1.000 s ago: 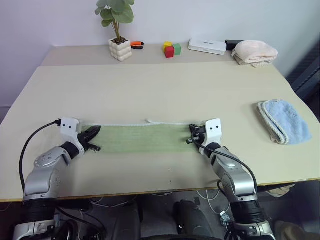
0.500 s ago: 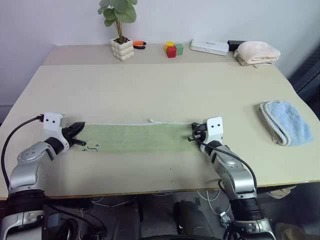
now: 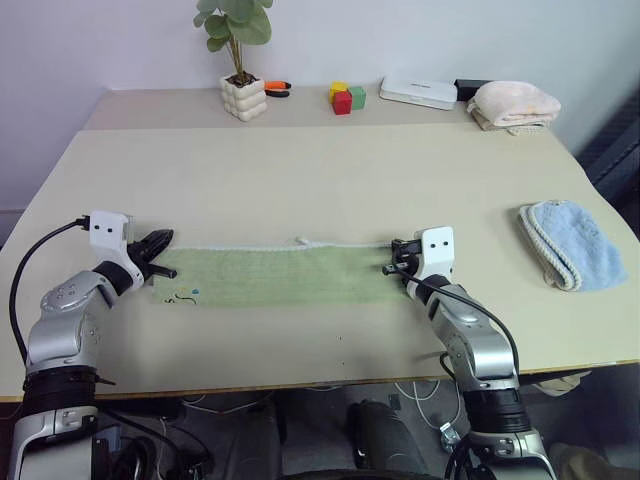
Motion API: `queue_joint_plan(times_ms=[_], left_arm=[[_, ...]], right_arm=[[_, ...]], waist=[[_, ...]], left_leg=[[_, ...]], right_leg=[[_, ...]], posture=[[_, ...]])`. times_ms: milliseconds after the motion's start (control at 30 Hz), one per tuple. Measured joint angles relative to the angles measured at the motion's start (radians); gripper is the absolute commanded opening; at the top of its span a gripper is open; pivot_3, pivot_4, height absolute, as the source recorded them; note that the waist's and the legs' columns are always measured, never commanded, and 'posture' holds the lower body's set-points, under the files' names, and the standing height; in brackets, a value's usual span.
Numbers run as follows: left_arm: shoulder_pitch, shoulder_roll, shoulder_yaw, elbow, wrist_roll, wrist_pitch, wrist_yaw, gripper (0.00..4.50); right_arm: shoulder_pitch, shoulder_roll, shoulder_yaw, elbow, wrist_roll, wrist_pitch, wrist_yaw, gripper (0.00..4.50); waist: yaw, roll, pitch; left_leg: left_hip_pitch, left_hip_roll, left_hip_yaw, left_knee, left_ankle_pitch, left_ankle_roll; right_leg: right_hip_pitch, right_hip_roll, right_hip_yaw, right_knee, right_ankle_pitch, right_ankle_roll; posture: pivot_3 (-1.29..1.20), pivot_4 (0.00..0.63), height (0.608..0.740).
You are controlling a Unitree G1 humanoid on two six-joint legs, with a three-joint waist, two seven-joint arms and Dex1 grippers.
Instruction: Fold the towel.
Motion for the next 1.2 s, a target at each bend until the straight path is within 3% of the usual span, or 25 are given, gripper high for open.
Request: queue_joint_plan(times_ms=[133, 267, 367, 467, 600, 800, 967, 1200], left_arm=[[-0.027, 0.035, 0.001, -0.011, -0.068, 0.037, -0.131, 2.27], [-0.083, 0.100, 0.001, -0.017, -0.133, 0.051, -0.304, 4.41], [-0.094, 0.121, 0.001, -0.017, -0.174, 0.061, -0.412, 4.47], [-0.073, 0.144, -0.014, -0.019, -0.216, 0.090, -0.556, 4.47], [-0.041, 0.186, -0.055, -0.055, -0.228, 0.097, -0.719, 4.47], [-0.057, 0.193, -0.124, -0.063, -0.210, 0.088, -0.819, 4.47], [-0.071, 0.199, -0.161, -0.063, -0.209, 0.102, -0.887, 4.47], [-0.086, 0.226, -0.181, -0.024, -0.143, 0.018, -0.936, 4.47]], right_arm=[[-0.076, -0.002, -0.166, -0.064, 0.191, 0.095, 0.001, 2.23], [-0.145, -0.013, -0.367, -0.133, 0.452, 0.289, -0.089, 4.35], [-0.121, -0.021, -0.434, -0.146, 0.593, 0.416, -0.145, 4.44], [-0.054, -0.031, -0.519, -0.193, 0.872, 0.552, -0.261, 4.44], [0.113, -0.191, -0.539, -0.245, 1.275, 0.658, -0.321, 4.44], [0.371, -0.392, -0.581, -0.213, 1.638, 0.618, -0.399, 4.44], [0.470, -0.408, -0.517, -0.225, 1.713, 0.574, -0.401, 4.44], [0.447, -0.337, -0.402, -0.251, 1.720, 0.446, -0.468, 4.44]], waist=[[0.000, 0.000, 0.000], [0.002, 0.000, 0.000], [-0.001, 0.000, 0.001], [-0.004, 0.000, 0.001], [-0.002, 0.001, 0.001], [0.002, 0.000, 0.001], [-0.009, 0.000, 0.001], [-0.003, 0.000, 0.001]], left_leg=[[-0.002, 0.000, 0.000, 0.001, 0.000, 0.000], [-0.002, 0.000, -0.001, -0.001, 0.000, 0.000], [-0.002, 0.000, -0.001, -0.003, 0.000, 0.000], [-0.004, 0.001, -0.001, -0.004, 0.000, 0.000], [-0.004, 0.000, 0.000, -0.003, 0.000, 0.000], [-0.004, 0.001, -0.001, -0.001, 0.000, 0.000], [-0.004, 0.001, -0.001, -0.001, 0.000, 0.001], [-0.004, 0.001, -0.001, -0.001, 0.000, 0.001]], right_leg=[[-0.001, 0.000, 0.000, 0.000, 0.000, 0.000], [-0.001, 0.000, -0.001, 0.000, 0.000, 0.000], [-0.003, 0.000, -0.001, 0.000, 0.000, 0.000], [-0.005, 0.000, -0.001, 0.000, 0.000, 0.000], [-0.004, 0.000, -0.001, -0.001, 0.000, -0.001], [-0.001, -0.001, 0.000, -0.004, -0.001, -0.001], [-0.002, 0.000, 0.000, -0.004, -0.001, -0.001], [-0.003, 0.000, 0.000, -0.004, -0.001, -0.001]], posture=[[0.00, 0.150, 0.740], [0.00, 0.150, 0.740], [0.00, 0.150, 0.740], [0.00, 0.150, 0.740], [0.00, 0.150, 0.740], [0.00, 0.150, 0.740], [0.00, 0.150, 0.740], [0.00, 0.150, 0.740]])
